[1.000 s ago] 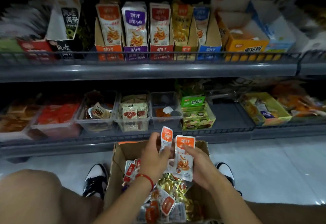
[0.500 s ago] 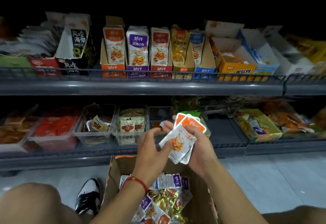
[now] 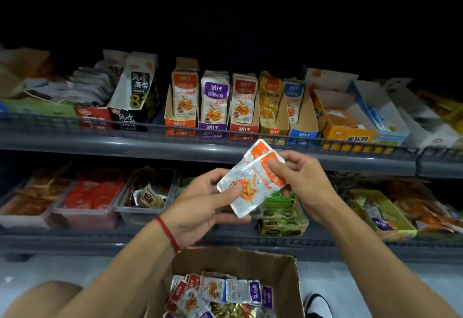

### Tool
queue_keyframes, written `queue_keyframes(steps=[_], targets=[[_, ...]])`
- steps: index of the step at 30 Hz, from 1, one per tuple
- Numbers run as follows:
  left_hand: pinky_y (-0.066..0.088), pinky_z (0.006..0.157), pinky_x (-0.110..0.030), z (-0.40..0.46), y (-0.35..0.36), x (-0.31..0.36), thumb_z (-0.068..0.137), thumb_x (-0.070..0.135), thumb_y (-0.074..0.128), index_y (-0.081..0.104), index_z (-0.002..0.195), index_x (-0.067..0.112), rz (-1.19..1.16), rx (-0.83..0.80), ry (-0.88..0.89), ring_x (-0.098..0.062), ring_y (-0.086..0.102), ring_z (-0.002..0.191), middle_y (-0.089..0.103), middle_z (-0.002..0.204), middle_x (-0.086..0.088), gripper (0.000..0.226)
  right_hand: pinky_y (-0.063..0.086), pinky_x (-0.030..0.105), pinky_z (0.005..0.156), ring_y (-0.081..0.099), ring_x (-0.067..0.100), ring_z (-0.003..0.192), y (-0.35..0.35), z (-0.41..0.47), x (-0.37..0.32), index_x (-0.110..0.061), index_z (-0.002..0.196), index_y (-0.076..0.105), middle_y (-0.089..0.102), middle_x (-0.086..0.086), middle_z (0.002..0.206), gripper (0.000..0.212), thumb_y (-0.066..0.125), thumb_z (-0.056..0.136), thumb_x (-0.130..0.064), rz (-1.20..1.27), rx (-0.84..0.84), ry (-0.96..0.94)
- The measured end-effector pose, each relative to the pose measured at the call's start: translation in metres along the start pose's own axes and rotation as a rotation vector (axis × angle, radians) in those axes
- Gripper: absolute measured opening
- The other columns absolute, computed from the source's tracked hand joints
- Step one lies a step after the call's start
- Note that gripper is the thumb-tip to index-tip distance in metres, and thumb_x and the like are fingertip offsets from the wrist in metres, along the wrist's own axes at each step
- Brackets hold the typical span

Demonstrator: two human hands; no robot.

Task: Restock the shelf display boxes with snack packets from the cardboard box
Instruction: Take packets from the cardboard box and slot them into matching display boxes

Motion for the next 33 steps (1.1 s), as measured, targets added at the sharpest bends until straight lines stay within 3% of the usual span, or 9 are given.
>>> queue_keyframes(steps=[3, 7, 13, 19, 24, 26, 29, 33], targets=[[0.062, 0.077, -0.054, 0.004, -0.008, 0.027, 0.085, -0.004, 0.068, 0.058, 0.125, 0.003, 0.048, -0.041, 0.028, -0.041, 0.071, 0.104, 0.069, 0.116, -0.029, 0.042, 0.042, 0.021, 0.037, 0.058, 0.017, 0.05, 0.003, 0.017, -0.032, 0.0, 0.098, 0.064, 0.076, 0.011, 0.081, 0.033, 0.074, 0.087, -0.029, -0.076, -0.041, -0.046], [0.065, 0.069, -0.04, 0.015, -0.029, 0.056, 0.085, -0.007, 0.069, 0.059, 0.125, 0.007, 0.189, 0.011, 0.092, -0.037, 0.073, 0.101, 0.073, 0.109, -0.026, 0.044, 0.053, 0.027, 0.044, 0.072, 0.036, 0.071, 0.021, 0.04, -0.063, 0.002, 0.096, 0.061, 0.078, 0.011, 0.086, 0.038, 0.074, 0.087, -0.032, -0.19, -0.111, -0.075], [0.064, 0.07, -0.035, 0.029, -0.059, 0.061, 0.087, -0.007, 0.069, 0.062, 0.119, 0.01, 0.171, 0.163, 0.176, -0.031, 0.075, 0.096, 0.076, 0.102, -0.019, 0.037, 0.064, 0.032, 0.07, 0.076, 0.02, 0.09, 0.052, 0.068, -0.081, -0.007, 0.112, 0.062, 0.078, 0.007, 0.099, 0.031, 0.076, 0.086, -0.018, -0.297, -0.328, 0.012], [0.064, 0.077, -0.039, 0.039, -0.076, 0.083, 0.087, -0.005, 0.071, 0.062, 0.123, 0.009, 0.182, 0.238, 0.298, -0.026, 0.075, 0.096, 0.077, 0.102, -0.013, 0.04, 0.063, 0.035, 0.073, 0.076, 0.017, 0.091, 0.071, 0.106, -0.101, -0.01, 0.111, 0.066, 0.077, 0.003, 0.099, 0.031, 0.079, 0.083, -0.016, -0.457, -0.345, -0.072], [0.06, 0.084, -0.03, 0.029, -0.105, 0.117, 0.086, 0.018, 0.077, 0.065, 0.112, 0.029, 0.579, 0.642, 0.554, -0.004, 0.069, 0.092, 0.073, 0.101, 0.012, 0.03, 0.062, 0.029, 0.068, 0.074, 0.014, 0.085, 0.083, 0.139, -0.146, -0.013, 0.099, 0.067, 0.075, 0.001, 0.095, 0.022, 0.08, 0.083, -0.02, -0.613, -0.232, -0.287], [0.05, 0.1, -0.027, 0.028, -0.102, 0.123, 0.09, 0.019, 0.07, 0.064, 0.119, 0.03, 0.933, 0.744, 0.627, -0.005, 0.06, 0.111, 0.066, 0.117, 0.014, 0.031, 0.062, 0.03, 0.069, 0.072, 0.011, 0.083, 0.09, 0.152, -0.163, -0.018, 0.103, 0.066, 0.072, -0.003, 0.098, 0.026, 0.08, 0.084, -0.029, -0.762, -0.144, -0.392], [0.021, 0.119, -0.025, 0.041, -0.083, 0.115, 0.091, 0.014, 0.062, 0.055, 0.138, 0.023, 1.383, 0.635, 0.634, -0.009, 0.034, 0.142, 0.05, 0.146, 0.008, 0.049, 0.051, 0.019, 0.062, 0.064, 0.003, 0.082, 0.108, 0.17, -0.181, -0.026, 0.108, 0.062, 0.067, -0.009, 0.1, 0.028, 0.077, 0.086, -0.035, -0.908, -0.061, -0.491], [0.017, 0.124, -0.05, 0.05, -0.081, 0.105, 0.091, 0.02, 0.06, 0.041, 0.147, 0.024, 1.593, 0.603, 0.471, -0.012, 0.019, 0.151, 0.038, 0.156, 0.006, 0.06, 0.042, 0.021, 0.064, 0.059, 0.01, 0.084, 0.134, 0.194, -0.19, -0.021, 0.118, 0.065, 0.069, -0.001, 0.107, 0.037, 0.078, 0.086, -0.034, -1.099, -0.084, -0.55]])
Point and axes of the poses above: each hand's wrist, its own z-axis towards the middle knuckle, its own y-axis out of the palm, x = y × z, the point moved 5 cm from there along z, towards the middle knuckle
